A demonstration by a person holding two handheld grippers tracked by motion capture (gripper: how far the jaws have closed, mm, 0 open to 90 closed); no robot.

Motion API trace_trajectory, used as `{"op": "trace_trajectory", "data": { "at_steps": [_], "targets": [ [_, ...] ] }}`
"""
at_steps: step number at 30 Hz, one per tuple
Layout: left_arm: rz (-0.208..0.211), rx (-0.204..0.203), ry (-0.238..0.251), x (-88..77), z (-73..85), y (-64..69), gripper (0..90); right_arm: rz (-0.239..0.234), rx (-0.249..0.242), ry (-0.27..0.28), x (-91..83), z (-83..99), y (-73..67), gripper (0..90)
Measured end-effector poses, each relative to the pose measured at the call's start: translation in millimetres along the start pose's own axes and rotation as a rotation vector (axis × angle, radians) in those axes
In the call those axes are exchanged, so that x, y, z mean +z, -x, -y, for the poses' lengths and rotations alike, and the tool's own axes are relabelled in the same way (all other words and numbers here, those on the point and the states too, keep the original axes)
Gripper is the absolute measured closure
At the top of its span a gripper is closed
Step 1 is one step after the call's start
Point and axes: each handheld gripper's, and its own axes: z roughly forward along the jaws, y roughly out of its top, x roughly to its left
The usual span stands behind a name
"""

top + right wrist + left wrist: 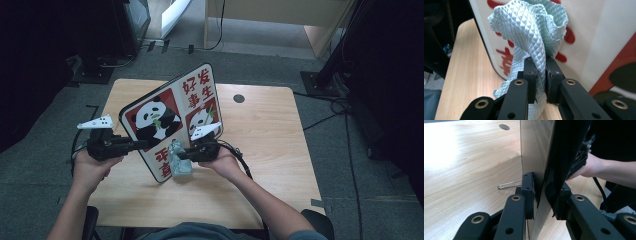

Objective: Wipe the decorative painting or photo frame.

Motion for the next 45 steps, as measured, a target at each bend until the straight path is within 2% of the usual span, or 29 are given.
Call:
{"op": "trace_trajectory", "data": {
  "at_steps": [8, 14, 20, 26, 32, 37, 39, 43, 45],
  "targets": [
    [0.007, -0.002, 0.0, 0.0, -0.2, -1.4, 75.6, -0.008, -0.008, -0.05, 5.5, 9.2, 3.6, 82.2],
    [0.009, 0.003, 0.0, -0.2, -0.4, -1.8, 75.1, -0.012, -0.004, -0.082, 3.4, 5.2, 2.9, 82.3],
    [0.003, 0.005, 0.0, -1.1, -0.4, -2.2, 69.9, -0.023, 0.012, -0.055, -5.7, -4.0, 1.1, 82.4],
    [0.014, 0.002, 0.014, -3.8, 0.6, -3.7, 58.6, -0.019, 0.006, -0.037, -15.3, -14.2, -1.1, 82.5],
    [0.004, -0.003, 0.046, -13.4, 2.9, -4.2, 52.8, -0.013, -0.013, -0.029, -19.6, -23.5, -5.8, 82.5],
    [0.003, 0.001, 0.049, -20.0, 5.5, -4.3, 51.8, -0.012, -0.013, -0.017, -23.5, -32.0, -9.2, 82.6],
    [0.017, 0.007, 0.038, -21.9, 6.0, -2.5, 53.4, -0.014, -0.014, -0.012, -25.1, -36.1, -10.5, 82.5],
    [0.018, 0.021, 0.029, -26.1, 7.1, 0.7, 56.8, -0.012, -0.019, -0.001, -28.2, -45.5, -13.1, 82.6],
    [0.016, 0.016, 0.029, -28.7, 8.4, 0.2, 58.0, -0.015, -0.02, 0.001, -29.9, -50.4, -14.7, 82.5]
  ]
}}
